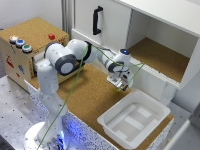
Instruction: Put the yellow block on the table
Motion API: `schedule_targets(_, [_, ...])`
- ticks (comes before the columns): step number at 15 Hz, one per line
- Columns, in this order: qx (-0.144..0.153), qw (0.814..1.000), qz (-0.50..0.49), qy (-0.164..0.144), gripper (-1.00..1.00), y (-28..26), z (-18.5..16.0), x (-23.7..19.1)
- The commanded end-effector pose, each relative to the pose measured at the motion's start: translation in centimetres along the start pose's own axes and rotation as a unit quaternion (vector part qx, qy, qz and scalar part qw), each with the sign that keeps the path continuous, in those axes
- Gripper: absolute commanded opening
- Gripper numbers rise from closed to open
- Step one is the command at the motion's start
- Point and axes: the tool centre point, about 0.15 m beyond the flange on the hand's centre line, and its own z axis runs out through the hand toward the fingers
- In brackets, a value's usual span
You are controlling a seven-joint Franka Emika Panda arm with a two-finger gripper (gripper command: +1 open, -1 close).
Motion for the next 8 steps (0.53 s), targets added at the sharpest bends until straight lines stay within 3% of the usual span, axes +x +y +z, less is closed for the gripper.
schedule_targets(1, [0.01,0.999,-0.015,-0.043,1.0,-0.8,-0.6,-1.3])
schedule_targets(3, [0.006,0.999,-0.01,-0.031,1.0,-0.9,-2.0,-2.7])
schedule_targets(5, [0.01,1.0,-0.011,0.003,1.0,-1.6,-4.6,-3.6])
schedule_targets(8, [0.004,0.996,-0.082,0.047,1.0,-6.6,-9.2,-3.6])
